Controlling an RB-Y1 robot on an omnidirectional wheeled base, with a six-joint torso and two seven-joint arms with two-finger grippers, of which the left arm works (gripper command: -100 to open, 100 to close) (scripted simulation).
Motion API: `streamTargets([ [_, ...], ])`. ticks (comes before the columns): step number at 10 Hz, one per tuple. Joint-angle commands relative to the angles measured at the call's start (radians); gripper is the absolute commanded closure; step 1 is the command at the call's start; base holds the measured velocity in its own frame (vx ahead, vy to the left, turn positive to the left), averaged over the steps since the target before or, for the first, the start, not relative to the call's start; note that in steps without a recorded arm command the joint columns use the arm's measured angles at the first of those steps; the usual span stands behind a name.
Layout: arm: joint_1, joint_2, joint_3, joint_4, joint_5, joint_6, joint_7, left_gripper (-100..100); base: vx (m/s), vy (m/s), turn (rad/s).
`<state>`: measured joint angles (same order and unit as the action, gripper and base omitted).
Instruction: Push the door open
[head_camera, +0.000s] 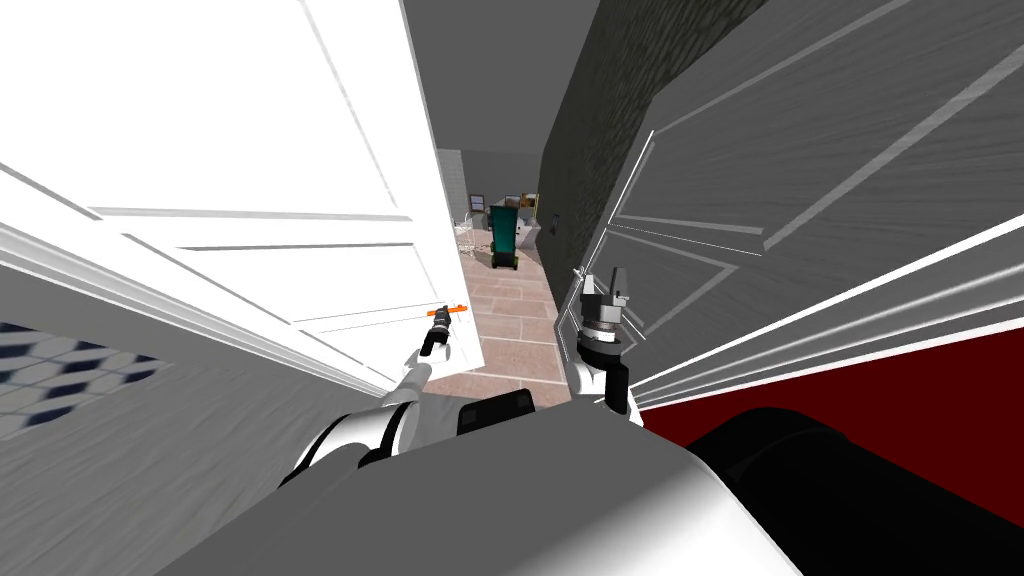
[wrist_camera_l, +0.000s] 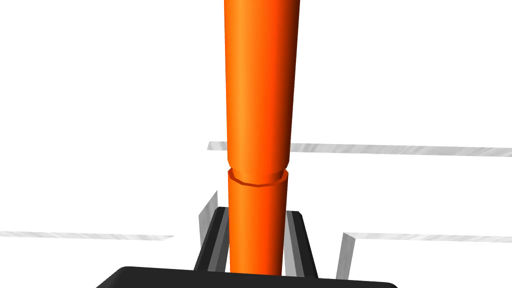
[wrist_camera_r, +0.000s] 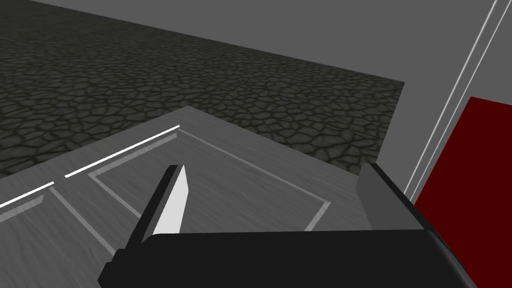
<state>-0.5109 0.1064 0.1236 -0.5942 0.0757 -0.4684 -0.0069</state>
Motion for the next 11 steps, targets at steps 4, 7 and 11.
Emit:
streamTargets([
  [4,0.008,0.017,0.041,-0.011,0.012,-0.005,-0.016,100,0.133,-0.099,0.051],
  [7,0.010,0.021,0.057,-0.011,0.018,-0.006,-0.021,100,0.093,-0.081,0.047],
  [11,0.014,0.030,0.095,-0.009,0.031,-0.006,-0.033,100,0.137,-0.106,0.064],
])
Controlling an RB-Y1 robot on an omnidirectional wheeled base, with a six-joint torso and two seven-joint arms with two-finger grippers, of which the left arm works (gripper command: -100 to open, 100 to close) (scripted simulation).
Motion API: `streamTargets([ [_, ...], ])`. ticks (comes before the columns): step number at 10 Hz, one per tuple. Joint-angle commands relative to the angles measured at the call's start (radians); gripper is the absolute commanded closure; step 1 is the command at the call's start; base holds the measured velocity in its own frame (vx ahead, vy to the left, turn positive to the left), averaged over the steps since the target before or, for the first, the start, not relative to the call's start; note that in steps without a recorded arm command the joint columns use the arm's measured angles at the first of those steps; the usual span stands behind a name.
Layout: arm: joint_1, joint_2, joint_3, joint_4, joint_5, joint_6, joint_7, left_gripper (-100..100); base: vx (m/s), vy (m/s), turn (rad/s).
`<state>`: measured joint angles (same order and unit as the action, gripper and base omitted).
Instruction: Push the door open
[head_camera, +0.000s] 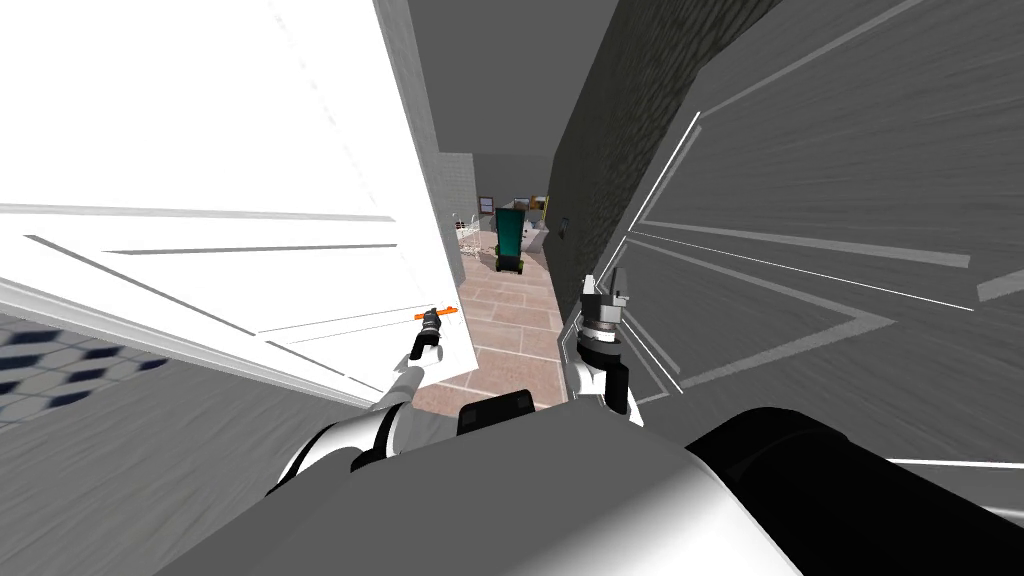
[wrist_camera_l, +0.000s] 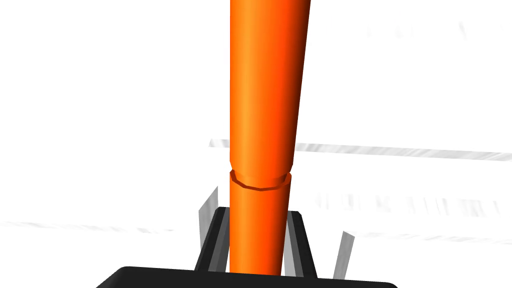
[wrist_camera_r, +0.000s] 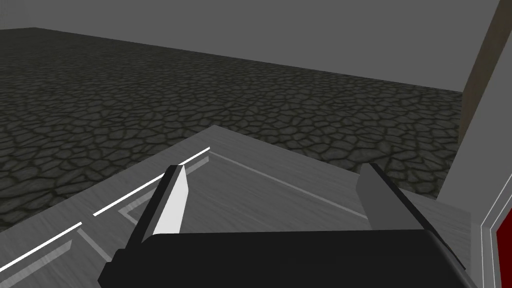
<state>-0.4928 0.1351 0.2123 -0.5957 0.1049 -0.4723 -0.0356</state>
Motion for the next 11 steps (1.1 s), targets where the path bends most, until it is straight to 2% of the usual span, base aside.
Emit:
streamTargets([
  [1,-0.004,0.003,0.012,-0.007,0.004,-0.003,-0.006,100,0.157,-0.099,0.051],
  [4,0.006,0.010,0.025,-0.014,0.005,0.001,-0.007,100,0.111,-0.058,0.068],
  [11,0.008,0.018,0.045,-0.012,0.000,0.000,-0.005,100,0.186,-0.047,0.100],
])
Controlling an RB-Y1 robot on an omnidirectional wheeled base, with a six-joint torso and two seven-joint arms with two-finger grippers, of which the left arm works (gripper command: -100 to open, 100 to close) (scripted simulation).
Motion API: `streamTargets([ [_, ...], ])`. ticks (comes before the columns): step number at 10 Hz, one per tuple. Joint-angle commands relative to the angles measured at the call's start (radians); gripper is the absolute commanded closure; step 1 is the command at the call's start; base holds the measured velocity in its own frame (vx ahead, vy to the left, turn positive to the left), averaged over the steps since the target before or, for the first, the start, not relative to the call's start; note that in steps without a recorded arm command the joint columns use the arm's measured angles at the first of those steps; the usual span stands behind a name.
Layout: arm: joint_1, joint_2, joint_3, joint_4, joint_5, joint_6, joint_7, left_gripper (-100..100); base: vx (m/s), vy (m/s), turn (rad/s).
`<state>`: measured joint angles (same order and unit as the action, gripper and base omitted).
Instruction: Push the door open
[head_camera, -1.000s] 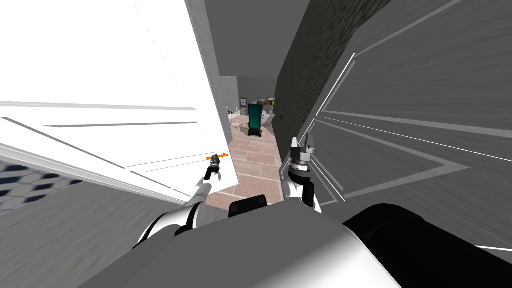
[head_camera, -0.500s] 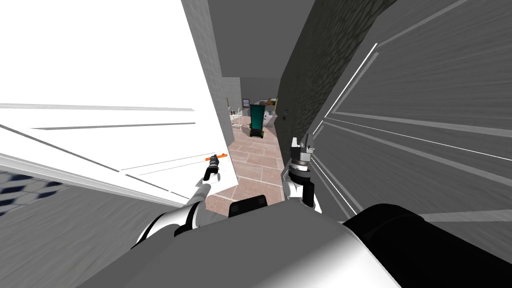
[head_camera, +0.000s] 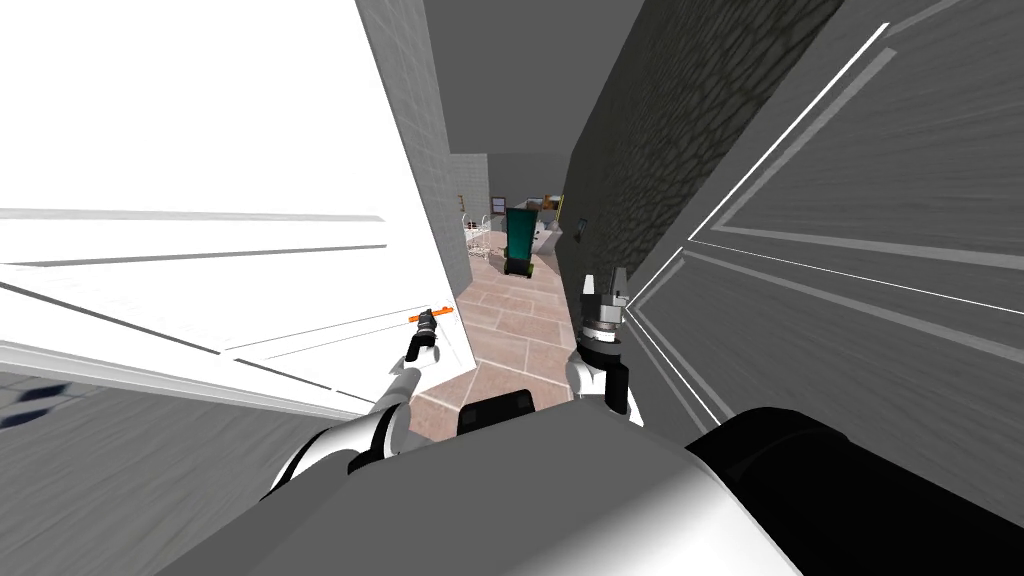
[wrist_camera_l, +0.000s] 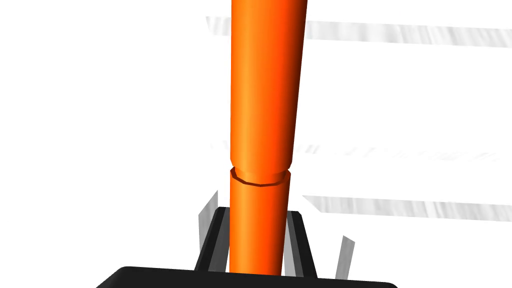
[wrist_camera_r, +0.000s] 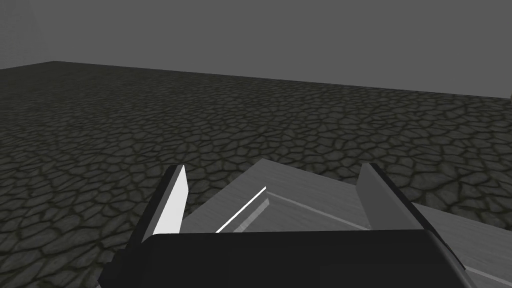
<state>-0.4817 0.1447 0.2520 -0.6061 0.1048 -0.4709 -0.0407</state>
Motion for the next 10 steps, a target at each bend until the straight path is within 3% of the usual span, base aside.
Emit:
streamTargets([
  [1,-0.003,0.010,0.009,-0.001,-0.001,-0.002,0.001,100,0.179,-0.068,0.103],
  [10,0.000,0.024,0.047,0.002,-0.010,-0.003,0.005,100,0.173,-0.082,0.142],
])
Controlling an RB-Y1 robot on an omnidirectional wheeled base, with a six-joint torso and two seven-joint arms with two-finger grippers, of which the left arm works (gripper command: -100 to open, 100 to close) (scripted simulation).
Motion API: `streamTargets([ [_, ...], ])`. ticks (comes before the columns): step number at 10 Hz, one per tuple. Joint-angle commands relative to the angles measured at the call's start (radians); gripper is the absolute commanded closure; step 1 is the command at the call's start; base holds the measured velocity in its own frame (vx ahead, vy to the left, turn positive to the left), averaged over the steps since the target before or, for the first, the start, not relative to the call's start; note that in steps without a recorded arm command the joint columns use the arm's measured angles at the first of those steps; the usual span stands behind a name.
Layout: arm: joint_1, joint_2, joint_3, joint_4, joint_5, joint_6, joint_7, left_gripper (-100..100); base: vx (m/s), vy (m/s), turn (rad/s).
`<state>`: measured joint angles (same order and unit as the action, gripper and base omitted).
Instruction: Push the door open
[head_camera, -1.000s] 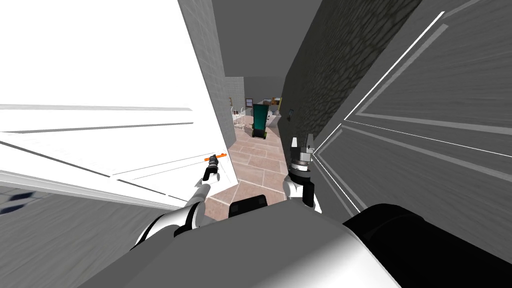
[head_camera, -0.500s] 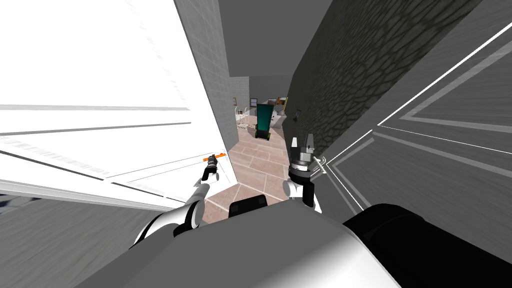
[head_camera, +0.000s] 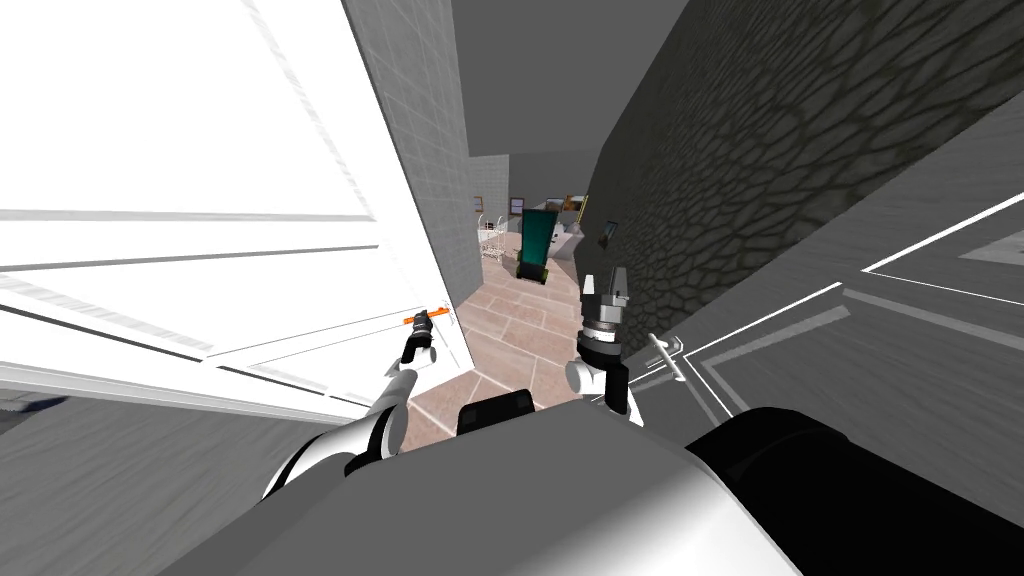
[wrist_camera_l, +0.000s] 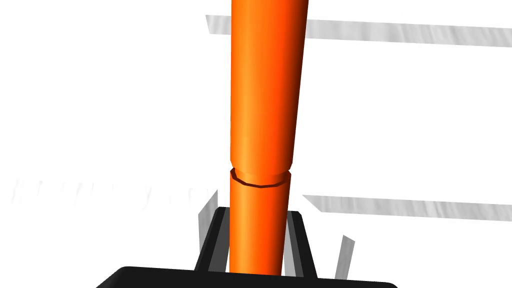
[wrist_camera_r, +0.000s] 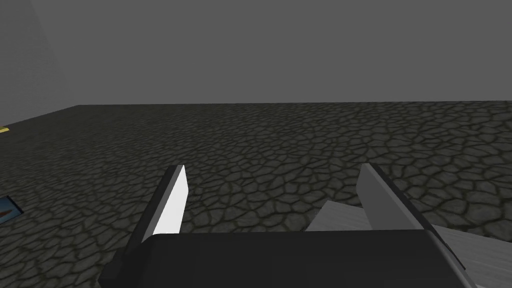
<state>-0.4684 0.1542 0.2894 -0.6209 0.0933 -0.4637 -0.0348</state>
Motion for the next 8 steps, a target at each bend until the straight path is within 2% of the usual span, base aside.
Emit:
streamTargets([
  [1,-0.013,0.016,0.014,0.018,0.000,-0.011,-0.001,100,0.196,-0.090,0.166],
  [6,-0.011,0.024,0.035,0.020,-0.005,-0.011,0.002,100,0.183,-0.099,0.148],
  [8,-0.011,0.026,0.043,0.020,-0.007,-0.012,0.003,100,0.138,-0.077,0.097],
])
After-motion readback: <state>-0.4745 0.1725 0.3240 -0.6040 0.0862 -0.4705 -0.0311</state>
